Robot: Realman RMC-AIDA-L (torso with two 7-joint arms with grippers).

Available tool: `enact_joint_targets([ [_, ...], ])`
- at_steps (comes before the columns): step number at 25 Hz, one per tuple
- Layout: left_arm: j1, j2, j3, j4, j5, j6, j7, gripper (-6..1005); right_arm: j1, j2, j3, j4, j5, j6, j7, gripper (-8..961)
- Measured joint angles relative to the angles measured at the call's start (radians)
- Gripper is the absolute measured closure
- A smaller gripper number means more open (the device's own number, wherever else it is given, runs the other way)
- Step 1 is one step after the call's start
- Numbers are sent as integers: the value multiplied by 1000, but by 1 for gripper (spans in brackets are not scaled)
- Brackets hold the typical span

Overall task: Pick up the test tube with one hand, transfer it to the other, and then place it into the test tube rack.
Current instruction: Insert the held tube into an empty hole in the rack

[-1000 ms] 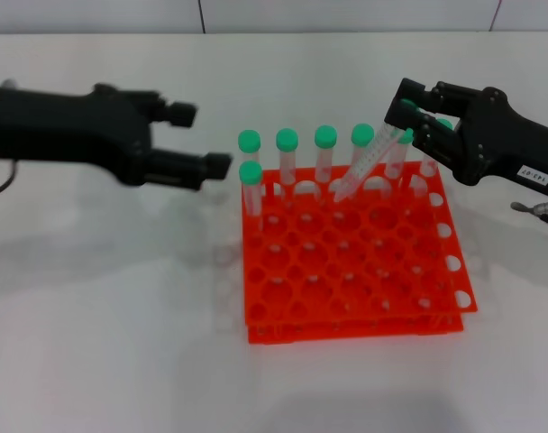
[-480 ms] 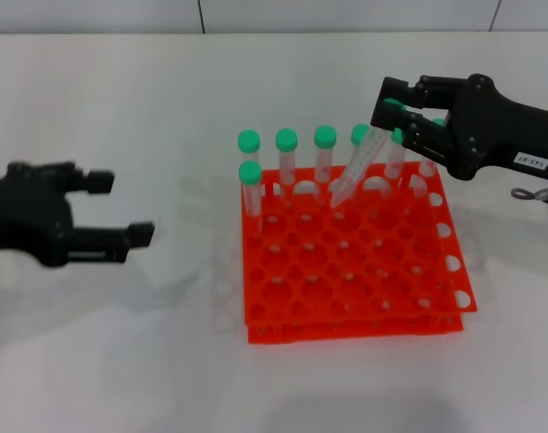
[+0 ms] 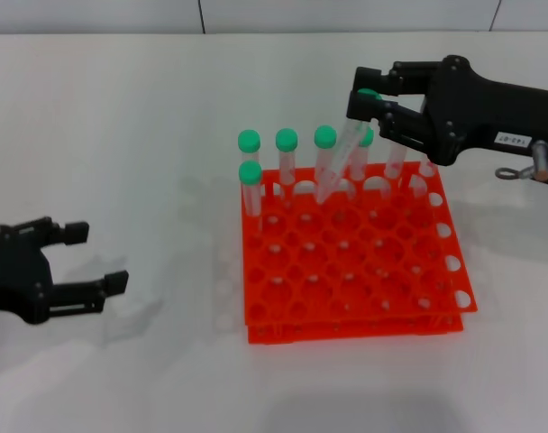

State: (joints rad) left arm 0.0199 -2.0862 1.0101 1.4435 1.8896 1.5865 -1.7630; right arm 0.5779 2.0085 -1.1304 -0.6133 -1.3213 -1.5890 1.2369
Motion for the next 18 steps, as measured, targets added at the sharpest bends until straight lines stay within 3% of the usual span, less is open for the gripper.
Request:
enact_joint_targets([
  [7,42,0,-8,-57,-58,-8,122,125,49,2,-25,-8,-17,45,29,697],
  [18,38,0,-15,-88,-65,-23,132,125,120,6,-94,-8,-21,124,48,697],
])
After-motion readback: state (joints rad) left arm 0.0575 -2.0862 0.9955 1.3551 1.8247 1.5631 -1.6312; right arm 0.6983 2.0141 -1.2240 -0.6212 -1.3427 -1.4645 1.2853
